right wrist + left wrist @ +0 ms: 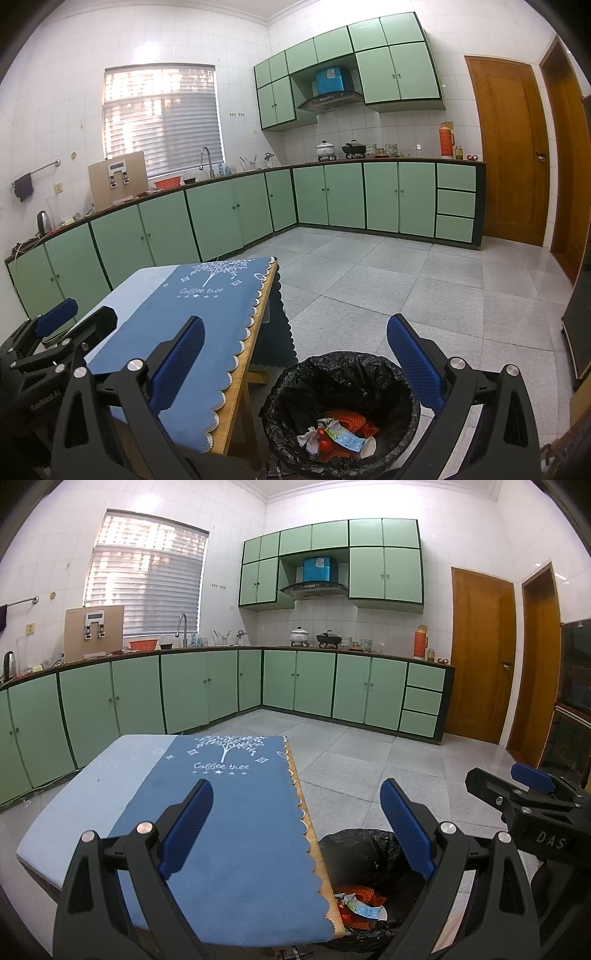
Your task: Collect trash
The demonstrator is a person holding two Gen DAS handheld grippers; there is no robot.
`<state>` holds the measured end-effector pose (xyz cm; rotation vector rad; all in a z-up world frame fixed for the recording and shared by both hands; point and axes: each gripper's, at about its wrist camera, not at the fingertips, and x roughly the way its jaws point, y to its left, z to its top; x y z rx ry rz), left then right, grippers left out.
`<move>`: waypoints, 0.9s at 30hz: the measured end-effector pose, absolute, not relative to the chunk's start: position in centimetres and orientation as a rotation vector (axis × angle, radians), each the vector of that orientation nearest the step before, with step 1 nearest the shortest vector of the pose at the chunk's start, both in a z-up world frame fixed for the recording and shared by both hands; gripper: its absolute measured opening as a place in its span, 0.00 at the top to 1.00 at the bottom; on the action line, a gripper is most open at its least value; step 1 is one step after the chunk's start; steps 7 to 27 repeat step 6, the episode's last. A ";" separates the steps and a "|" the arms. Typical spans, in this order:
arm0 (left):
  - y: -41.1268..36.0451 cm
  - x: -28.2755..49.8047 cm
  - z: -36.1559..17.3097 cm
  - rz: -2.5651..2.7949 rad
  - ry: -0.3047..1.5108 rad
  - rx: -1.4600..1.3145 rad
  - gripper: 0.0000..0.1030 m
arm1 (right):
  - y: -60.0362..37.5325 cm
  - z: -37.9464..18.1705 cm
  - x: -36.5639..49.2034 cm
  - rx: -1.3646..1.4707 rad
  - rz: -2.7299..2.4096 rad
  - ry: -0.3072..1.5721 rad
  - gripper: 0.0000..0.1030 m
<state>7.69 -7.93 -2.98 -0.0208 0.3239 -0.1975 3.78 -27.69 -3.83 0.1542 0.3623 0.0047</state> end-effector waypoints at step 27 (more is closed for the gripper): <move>-8.0 7.9 -2.8 -0.195 0.329 -0.021 0.14 | -27.7 -3.8 3.8 0.154 0.005 0.363 0.06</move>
